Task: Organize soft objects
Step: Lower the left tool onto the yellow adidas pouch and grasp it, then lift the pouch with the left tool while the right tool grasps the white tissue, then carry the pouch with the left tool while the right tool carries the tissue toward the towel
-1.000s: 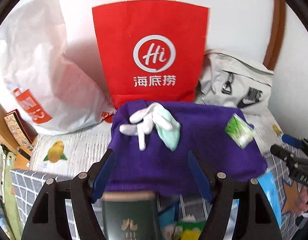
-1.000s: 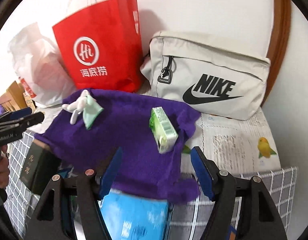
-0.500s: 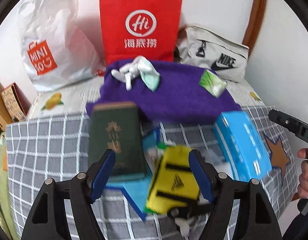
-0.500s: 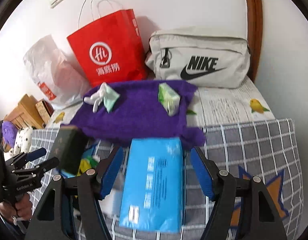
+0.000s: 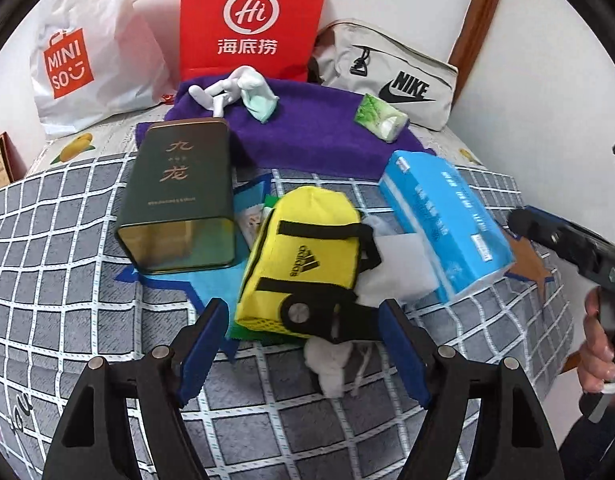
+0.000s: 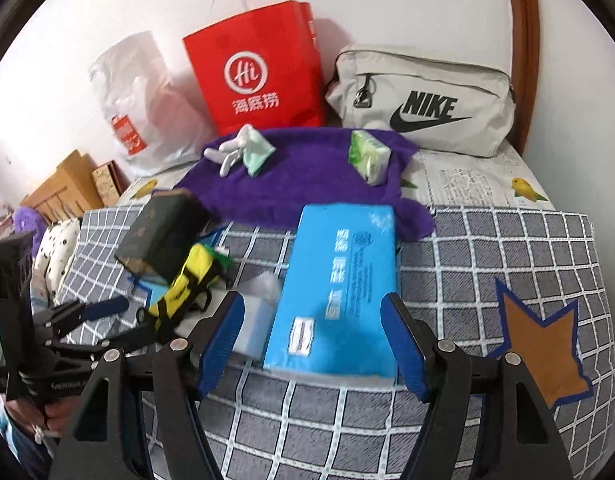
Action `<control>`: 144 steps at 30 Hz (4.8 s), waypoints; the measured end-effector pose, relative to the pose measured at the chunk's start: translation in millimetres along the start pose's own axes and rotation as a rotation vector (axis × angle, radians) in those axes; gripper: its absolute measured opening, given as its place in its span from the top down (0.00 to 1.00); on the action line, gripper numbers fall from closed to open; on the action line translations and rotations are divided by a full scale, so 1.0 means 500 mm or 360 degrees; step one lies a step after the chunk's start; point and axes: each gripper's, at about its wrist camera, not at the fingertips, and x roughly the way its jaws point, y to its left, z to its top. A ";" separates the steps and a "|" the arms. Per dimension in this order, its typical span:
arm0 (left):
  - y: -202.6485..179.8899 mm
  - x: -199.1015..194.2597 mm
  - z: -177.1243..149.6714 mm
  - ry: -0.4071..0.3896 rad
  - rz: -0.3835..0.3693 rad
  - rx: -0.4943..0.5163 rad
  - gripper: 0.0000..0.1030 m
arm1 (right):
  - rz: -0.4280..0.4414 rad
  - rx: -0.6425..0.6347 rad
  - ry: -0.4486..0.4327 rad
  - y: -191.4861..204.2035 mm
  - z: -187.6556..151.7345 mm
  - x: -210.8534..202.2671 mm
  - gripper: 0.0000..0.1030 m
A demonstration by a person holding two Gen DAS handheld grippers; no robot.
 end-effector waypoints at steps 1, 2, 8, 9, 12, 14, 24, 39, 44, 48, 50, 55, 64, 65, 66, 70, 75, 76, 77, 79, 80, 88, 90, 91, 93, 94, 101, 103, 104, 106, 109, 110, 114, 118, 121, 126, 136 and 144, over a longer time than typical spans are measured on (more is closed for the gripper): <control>0.007 0.000 0.003 -0.0005 -0.0007 -0.0015 0.27 | 0.0001 -0.0010 0.0013 0.002 -0.009 0.002 0.32; 0.013 0.000 0.008 -0.0007 -0.0025 -0.0028 0.27 | 0.0003 -0.0016 0.0019 0.003 -0.016 0.004 0.32; 0.006 0.034 0.053 -0.0023 -0.0121 0.0055 0.14 | 0.0010 0.0003 0.0042 -0.003 -0.035 0.013 0.32; 0.001 0.044 0.056 -0.0010 -0.0114 0.0088 0.14 | 0.0011 0.0001 0.0044 -0.002 -0.035 0.014 0.32; -0.005 0.083 0.062 0.0049 -0.0043 0.0132 0.14 | -0.0003 -0.0028 0.0050 0.003 -0.040 0.017 0.32; -0.003 0.104 0.061 0.0099 -0.0088 0.0118 0.14 | -0.0013 -0.0050 0.0067 0.005 -0.041 0.021 0.32; 0.013 0.112 0.049 0.0113 -0.0214 0.0025 0.26 | 0.0016 -0.0143 0.0104 0.037 -0.042 0.043 0.32; 0.065 0.003 0.046 -0.0071 -0.0296 -0.0125 0.38 | 0.0035 -0.0167 0.0105 0.060 -0.050 0.039 0.32; 0.080 -0.034 0.036 -0.0139 -0.0256 -0.0128 0.38 | 0.0058 -0.0219 0.0112 0.087 -0.054 0.039 0.32; 0.102 -0.050 0.030 -0.0169 -0.0219 -0.0170 0.38 | 0.0078 -0.0244 0.0115 0.103 -0.056 0.043 0.32; 0.116 -0.056 0.028 -0.0184 -0.0185 -0.0203 0.38 | 0.0103 -0.0251 0.0122 0.114 -0.058 0.046 0.32; 0.149 -0.070 0.021 -0.0210 -0.0105 -0.0245 0.38 | 0.0200 -0.0333 0.0117 0.157 -0.065 0.048 0.32; 0.205 -0.095 0.001 -0.0245 -0.0080 -0.0322 0.38 | 0.0476 -0.0464 0.0104 0.253 -0.076 0.053 0.32; 0.212 -0.094 -0.002 -0.0243 -0.0085 -0.0336 0.38 | 0.0491 -0.0483 0.0100 0.268 -0.078 0.057 0.32; 0.219 -0.094 -0.004 -0.0242 -0.0094 -0.0348 0.38 | 0.0501 -0.0492 0.0100 0.274 -0.078 0.059 0.32; 0.234 -0.092 -0.013 -0.0240 -0.0094 -0.0367 0.38 | 0.0490 -0.0543 0.0126 0.306 -0.082 0.096 0.32; 0.259 -0.093 -0.021 -0.0238 -0.0093 -0.0409 0.38 | 0.0446 -0.0540 0.0217 0.314 -0.088 0.154 0.32; 0.264 -0.092 -0.023 -0.0238 -0.0094 -0.0417 0.38 | 0.0440 -0.0534 0.0226 0.314 -0.089 0.163 0.32; 0.268 -0.091 -0.025 -0.0235 -0.0100 -0.0426 0.38 | 0.0425 -0.0534 0.0238 0.315 -0.090 0.173 0.35; 0.274 -0.086 -0.027 -0.0228 -0.0110 -0.0433 0.38 | 0.0402 -0.0545 0.0261 0.317 -0.093 0.189 0.42; 0.275 -0.084 -0.027 -0.0225 -0.0112 -0.0434 0.38 | 0.0379 -0.0556 0.0275 0.319 -0.095 0.197 0.47; 0.282 -0.065 -0.023 -0.0194 -0.0134 -0.0455 0.38 | 0.0371 -0.0606 0.0311 0.322 -0.092 0.198 0.77; 0.281 -0.068 -0.020 -0.0196 -0.0134 -0.0450 0.38 | 0.0349 -0.0626 0.0301 0.323 -0.090 0.189 0.77; 0.278 -0.072 -0.017 -0.0201 -0.0132 -0.0447 0.38 | 0.0352 -0.0623 0.0293 0.320 -0.086 0.181 0.77; 0.275 -0.080 -0.013 -0.0212 -0.0126 -0.0440 0.38 | 0.0377 -0.0601 0.0277 0.313 -0.079 0.165 0.77; 0.271 -0.088 -0.010 -0.0224 -0.0123 -0.0436 0.38 | 0.0380 -0.0592 0.0267 0.310 -0.076 0.158 0.77; 0.243 -0.132 -0.001 -0.0265 -0.0097 -0.0388 0.38 | 0.0346 -0.0543 0.0183 0.268 -0.031 0.100 0.77; 0.236 -0.140 0.004 -0.0270 -0.0080 -0.0383 0.38 | 0.0317 -0.0538 0.0177 0.258 -0.019 0.089 0.77; 0.234 -0.143 0.007 -0.0271 -0.0071 -0.0382 0.38 | 0.0300 -0.0532 0.0169 0.250 -0.010 0.085 0.77; 0.226 -0.146 0.017 -0.0269 -0.0038 -0.0374 0.38 | 0.0260 -0.0514 0.0156 0.233 0.005 0.076 0.77; 0.214 -0.147 0.031 -0.0272 -0.0015 -0.0359 0.38 | 0.0197 -0.0469 0.0142 0.204 0.026 0.068 0.77; 0.210 -0.147 0.037 -0.0272 -0.0017 -0.0355 0.38 | 0.0176 -0.0448 0.0135 0.192 0.035 0.065 0.77; 0.196 -0.145 0.065 -0.0271 -0.0009 -0.0329 0.38 | 0.0102 -0.0390 0.0103 0.150 0.068 0.055 0.77; 0.186 -0.139 0.097 -0.0272 -0.0004 -0.0316 0.38 | 0.0049 -0.0345 0.0062 0.113 0.101 0.047 0.77; 0.180 -0.134 0.123 -0.0272 0.0003 -0.0304 0.38 | 0.0030 -0.0304 0.0043 0.088 0.123 0.049 0.77; 0.171 -0.117 0.163 -0.0267 0.0010 -0.0281 0.38 | -0.0007 -0.0280 0.0031 0.058 0.163 0.066 0.77; 0.178 -0.058 0.227 -0.0212 0.0001 -0.0301 0.38 | -0.0072 -0.0227 0.0047 -0.002 0.230 0.121 0.77; 0.186 -0.011 0.284 -0.0179 0.0002 -0.0281 0.38 | -0.0097 -0.0185 0.0113 -0.038 0.282 0.195 0.77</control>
